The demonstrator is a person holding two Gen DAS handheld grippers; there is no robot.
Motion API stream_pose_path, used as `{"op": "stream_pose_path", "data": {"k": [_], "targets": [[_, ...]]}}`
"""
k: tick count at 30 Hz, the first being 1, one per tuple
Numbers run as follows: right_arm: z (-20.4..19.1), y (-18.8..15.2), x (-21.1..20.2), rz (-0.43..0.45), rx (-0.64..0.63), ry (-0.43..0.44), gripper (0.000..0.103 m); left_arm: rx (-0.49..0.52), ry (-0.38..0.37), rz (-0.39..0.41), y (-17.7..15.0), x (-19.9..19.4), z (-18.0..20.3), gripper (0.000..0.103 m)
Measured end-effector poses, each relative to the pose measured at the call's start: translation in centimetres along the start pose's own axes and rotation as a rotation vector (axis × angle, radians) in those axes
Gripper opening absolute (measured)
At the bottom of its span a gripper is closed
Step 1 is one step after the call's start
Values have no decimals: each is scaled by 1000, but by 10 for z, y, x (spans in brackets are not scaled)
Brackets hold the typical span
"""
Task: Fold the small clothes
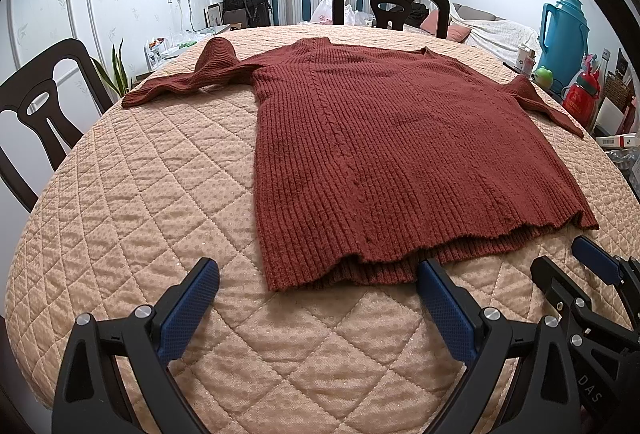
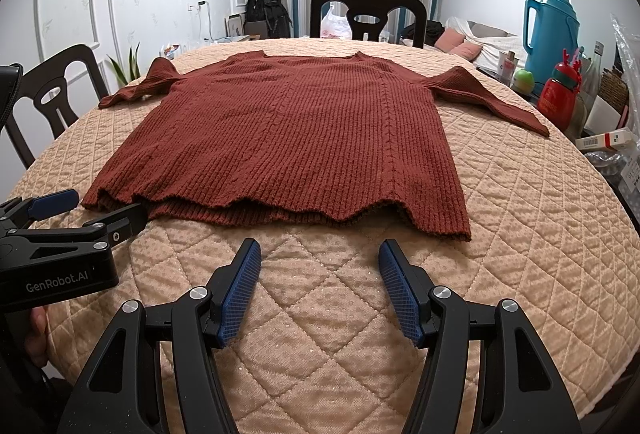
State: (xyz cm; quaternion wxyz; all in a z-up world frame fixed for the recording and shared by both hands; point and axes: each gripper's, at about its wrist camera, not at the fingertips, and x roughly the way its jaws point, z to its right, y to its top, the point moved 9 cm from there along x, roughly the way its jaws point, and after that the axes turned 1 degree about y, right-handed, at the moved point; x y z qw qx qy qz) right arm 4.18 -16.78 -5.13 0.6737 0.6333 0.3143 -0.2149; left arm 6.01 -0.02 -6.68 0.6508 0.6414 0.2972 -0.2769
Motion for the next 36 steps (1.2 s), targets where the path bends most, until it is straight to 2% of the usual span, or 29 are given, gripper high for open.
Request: {"op": "stream_pose_path", "data": {"k": [11, 18, 21, 26, 30, 34, 36], "targets": [[0, -1, -3, -4, -1, 2, 62, 3, -9, 0, 0, -2, 3, 100], [2, 6, -5, -40, 17, 32, 62, 21, -86, -3, 5, -6, -2, 100], [1, 10, -6, -55, 26, 59, 62, 3, -109, 25, 13, -12, -11, 100], [-3, 41, -27, 57, -15, 74, 62, -56, -123, 81, 40, -29, -41, 100], [-8, 72, -36, 124, -51, 69, 62, -104, -51, 115, 64, -31, -78, 100], [-12, 101, -40, 173, -72, 76, 62, -173, -24, 113, 82, -25, -112, 100], [-16, 114, -36, 178, -76, 87, 62, -217, -35, 106, 90, -20, -127, 100]]}}
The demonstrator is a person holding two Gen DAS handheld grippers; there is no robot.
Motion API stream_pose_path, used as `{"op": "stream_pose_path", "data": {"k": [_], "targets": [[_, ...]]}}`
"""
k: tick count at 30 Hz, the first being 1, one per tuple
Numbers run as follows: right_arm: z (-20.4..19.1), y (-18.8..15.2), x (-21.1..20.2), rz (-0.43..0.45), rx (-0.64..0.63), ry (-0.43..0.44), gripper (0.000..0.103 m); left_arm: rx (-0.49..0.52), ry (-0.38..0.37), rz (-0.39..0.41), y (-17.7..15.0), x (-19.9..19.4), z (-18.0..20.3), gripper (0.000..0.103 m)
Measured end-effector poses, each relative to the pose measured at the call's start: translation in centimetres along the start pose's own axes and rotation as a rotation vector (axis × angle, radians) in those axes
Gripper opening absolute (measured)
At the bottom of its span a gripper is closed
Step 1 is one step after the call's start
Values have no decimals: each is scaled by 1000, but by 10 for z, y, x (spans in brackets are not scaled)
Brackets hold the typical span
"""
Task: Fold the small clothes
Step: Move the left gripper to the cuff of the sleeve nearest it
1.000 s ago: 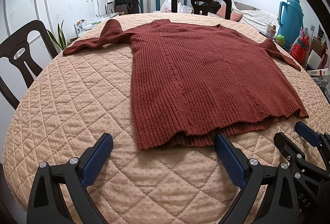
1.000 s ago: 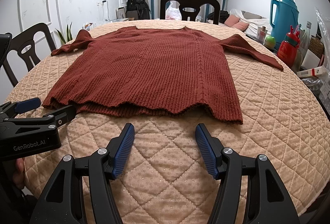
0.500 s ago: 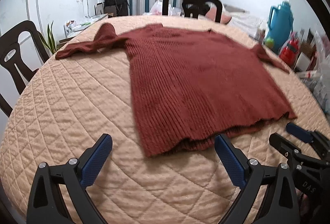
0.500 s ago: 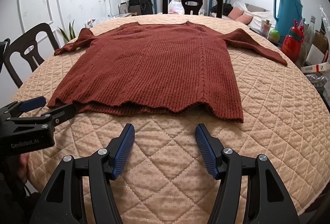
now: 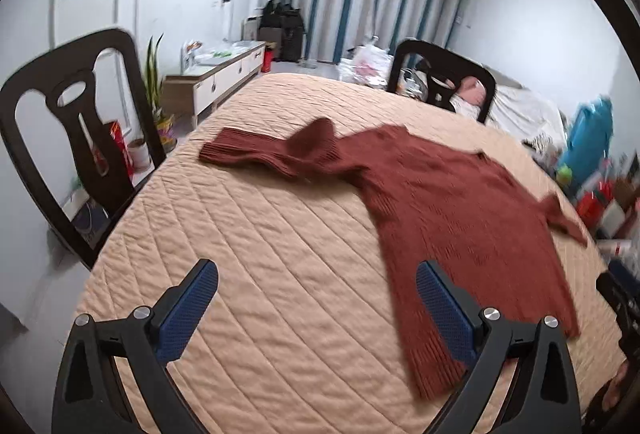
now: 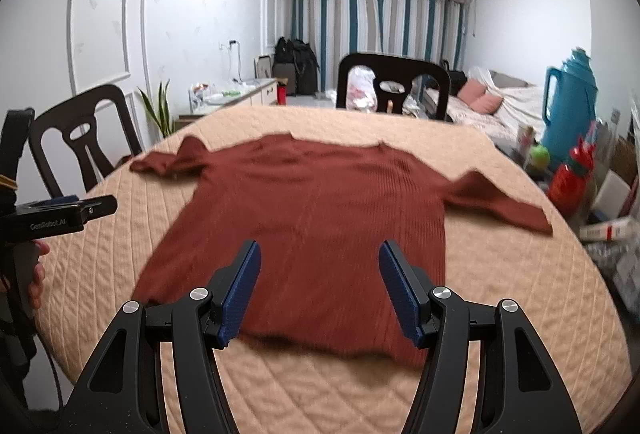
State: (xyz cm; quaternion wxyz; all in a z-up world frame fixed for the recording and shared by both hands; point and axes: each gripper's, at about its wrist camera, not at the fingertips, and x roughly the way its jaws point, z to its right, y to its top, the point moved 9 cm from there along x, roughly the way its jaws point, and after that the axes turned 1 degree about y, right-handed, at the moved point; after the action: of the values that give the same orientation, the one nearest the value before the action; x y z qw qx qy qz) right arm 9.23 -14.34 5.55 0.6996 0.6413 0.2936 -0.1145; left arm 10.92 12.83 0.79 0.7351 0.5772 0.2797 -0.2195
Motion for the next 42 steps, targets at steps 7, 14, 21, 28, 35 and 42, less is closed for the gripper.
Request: {"op": "stream_pose_path", "data": {"k": [7, 14, 21, 28, 35, 42], "targets": [[-11, 21, 30, -25, 6, 50, 62, -149, 51, 11, 38, 25, -49, 100], [-32, 25, 70, -90, 17, 92, 62, -290, 99, -38, 57, 65, -89, 99], [-43, 29, 90, -116, 16, 109, 62, -399, 143, -49, 68, 89, -118, 99], [-52, 28, 102, -142, 16, 120, 62, -509, 26, -128, 65, 121, -118, 92], [-54, 26, 108, -161, 15, 126, 62, -526, -3, -139, 67, 135, -115, 84], [-55, 22, 117, -186, 26, 137, 62, -547, -42, -136, 74, 145, -112, 66]]}}
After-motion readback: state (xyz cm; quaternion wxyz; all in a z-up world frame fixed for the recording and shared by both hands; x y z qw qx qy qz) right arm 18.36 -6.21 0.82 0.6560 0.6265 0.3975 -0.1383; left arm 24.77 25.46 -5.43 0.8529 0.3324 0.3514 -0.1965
